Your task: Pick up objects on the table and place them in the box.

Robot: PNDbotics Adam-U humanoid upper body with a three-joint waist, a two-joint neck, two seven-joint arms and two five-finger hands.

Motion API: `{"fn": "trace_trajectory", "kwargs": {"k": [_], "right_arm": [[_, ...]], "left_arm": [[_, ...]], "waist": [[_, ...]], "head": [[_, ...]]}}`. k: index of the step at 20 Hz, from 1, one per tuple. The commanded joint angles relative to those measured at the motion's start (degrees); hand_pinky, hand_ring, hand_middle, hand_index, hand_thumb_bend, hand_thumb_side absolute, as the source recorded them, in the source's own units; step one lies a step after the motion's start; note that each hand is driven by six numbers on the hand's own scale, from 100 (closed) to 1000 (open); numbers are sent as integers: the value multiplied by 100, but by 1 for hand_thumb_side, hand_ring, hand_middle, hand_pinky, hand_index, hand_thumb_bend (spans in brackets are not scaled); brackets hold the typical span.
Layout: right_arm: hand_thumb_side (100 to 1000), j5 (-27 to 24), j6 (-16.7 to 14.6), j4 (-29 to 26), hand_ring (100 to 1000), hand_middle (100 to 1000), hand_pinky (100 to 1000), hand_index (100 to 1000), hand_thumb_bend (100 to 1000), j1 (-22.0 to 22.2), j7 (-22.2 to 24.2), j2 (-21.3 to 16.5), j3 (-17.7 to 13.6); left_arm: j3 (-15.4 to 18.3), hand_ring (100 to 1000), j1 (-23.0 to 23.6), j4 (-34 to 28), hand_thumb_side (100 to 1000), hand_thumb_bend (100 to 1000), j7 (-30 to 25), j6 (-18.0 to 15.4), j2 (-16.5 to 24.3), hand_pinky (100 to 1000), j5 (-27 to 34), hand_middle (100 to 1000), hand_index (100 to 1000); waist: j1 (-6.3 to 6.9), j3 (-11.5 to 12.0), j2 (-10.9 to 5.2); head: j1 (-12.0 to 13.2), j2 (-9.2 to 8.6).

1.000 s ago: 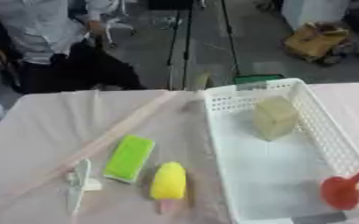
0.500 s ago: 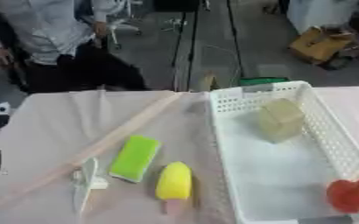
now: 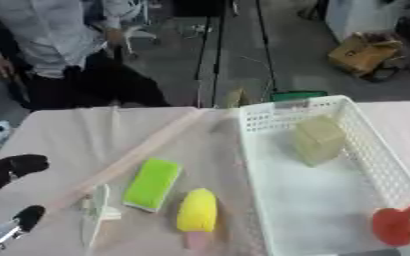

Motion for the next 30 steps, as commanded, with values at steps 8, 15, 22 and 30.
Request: {"fn": "trace_trajectory", "kwargs": {"k": [8,15,22,30], "right_arm": [[1000,-1,-123,-99,839,713,811,778,100,-12,1,-77,61],[1000,-26,-85,-99,839,710,811,773,100,8,126,-97,121],[1000,-50,-78,-99,838,709,811,772,100,-16,178,-91,139],[1000,-96,-75,-99,838,708,812,772,100,-44,222,-76,153]], "left_arm": [[-516,1000,-448,-83,1000,656,-499,108,1085,1000,-370,1000,1000],[-800,1000,-763,-83,1000,625,-188,578,1293,1000,-184,979,1000],[-1180,1000,-1110,-83,1000,613,-208,1648,1193,1000,266,981,1000],[-1459,1000,-1490,-61,1000,551,-411,2134,929,1000,441,974,1000]], "waist": [[121,24,-147],[227,-22,-181],[268,-77,-171],[284,-120,-184]], "head": [[-81,-25],[-63,57],[37,90],[202,162]]}}
